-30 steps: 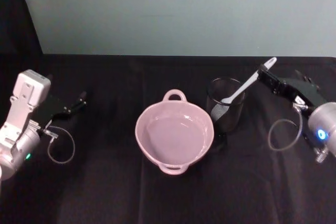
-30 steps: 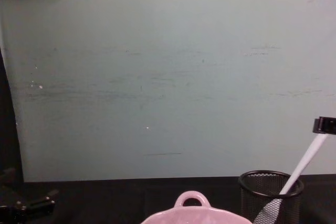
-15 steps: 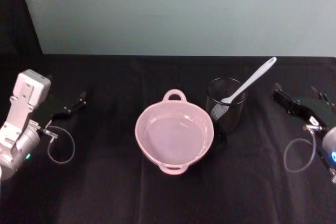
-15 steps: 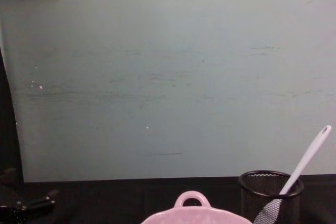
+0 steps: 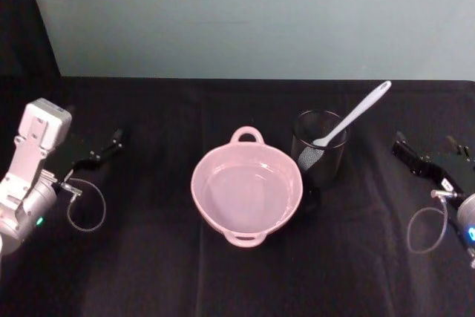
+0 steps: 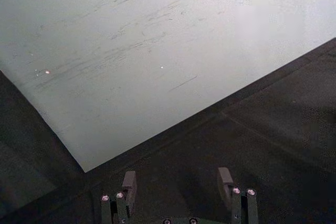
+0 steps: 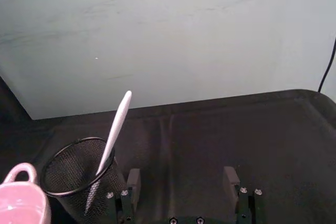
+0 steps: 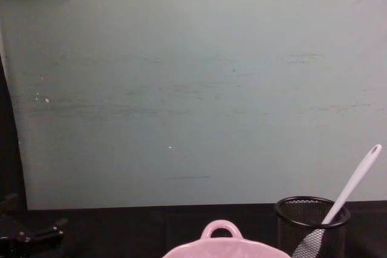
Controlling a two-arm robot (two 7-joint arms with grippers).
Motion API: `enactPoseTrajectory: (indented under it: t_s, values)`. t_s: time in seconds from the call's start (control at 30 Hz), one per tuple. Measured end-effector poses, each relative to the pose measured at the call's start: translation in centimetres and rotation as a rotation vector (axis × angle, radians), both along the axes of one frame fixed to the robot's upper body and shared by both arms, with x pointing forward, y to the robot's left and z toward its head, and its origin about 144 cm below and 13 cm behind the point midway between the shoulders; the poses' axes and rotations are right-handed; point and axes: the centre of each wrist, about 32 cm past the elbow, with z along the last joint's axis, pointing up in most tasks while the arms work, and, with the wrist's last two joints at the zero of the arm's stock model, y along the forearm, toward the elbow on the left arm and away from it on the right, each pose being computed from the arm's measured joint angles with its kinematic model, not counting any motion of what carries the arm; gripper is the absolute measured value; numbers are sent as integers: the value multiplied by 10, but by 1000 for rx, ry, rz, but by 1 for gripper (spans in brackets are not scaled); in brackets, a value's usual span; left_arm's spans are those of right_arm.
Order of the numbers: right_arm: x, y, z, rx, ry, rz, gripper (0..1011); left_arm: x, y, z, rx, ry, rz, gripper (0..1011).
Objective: Use the one hand to pick up the spoon and stir the clear water in the bowl.
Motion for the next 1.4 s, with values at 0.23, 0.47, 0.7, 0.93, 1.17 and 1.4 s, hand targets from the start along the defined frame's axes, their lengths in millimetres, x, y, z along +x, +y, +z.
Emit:
enactPoseTrajectory:
  t_s: [0.23,0.47,0.7,0.93,1.17,1.4]
  values:
    - [2,1,-8,-34,-16,1,1002,0,0,0,0,0,0,1011]
    - [6,2,-17,-51,-22,-7,1003,0,0,0,0,0,0,1011]
    - [9,1,-28,-57,-64,-30,1003,0,0,0,0,0,0,1011]
    - [9,1,-27,-58,-63,-28,1003,0,0,0,0,0,0,1011]
    - [9,1,-27,-59,-61,-26,1002,0,0,0,0,0,0,1011]
    - [9,2,-26,-59,-59,-24,1003,0,0,0,0,0,0,1011]
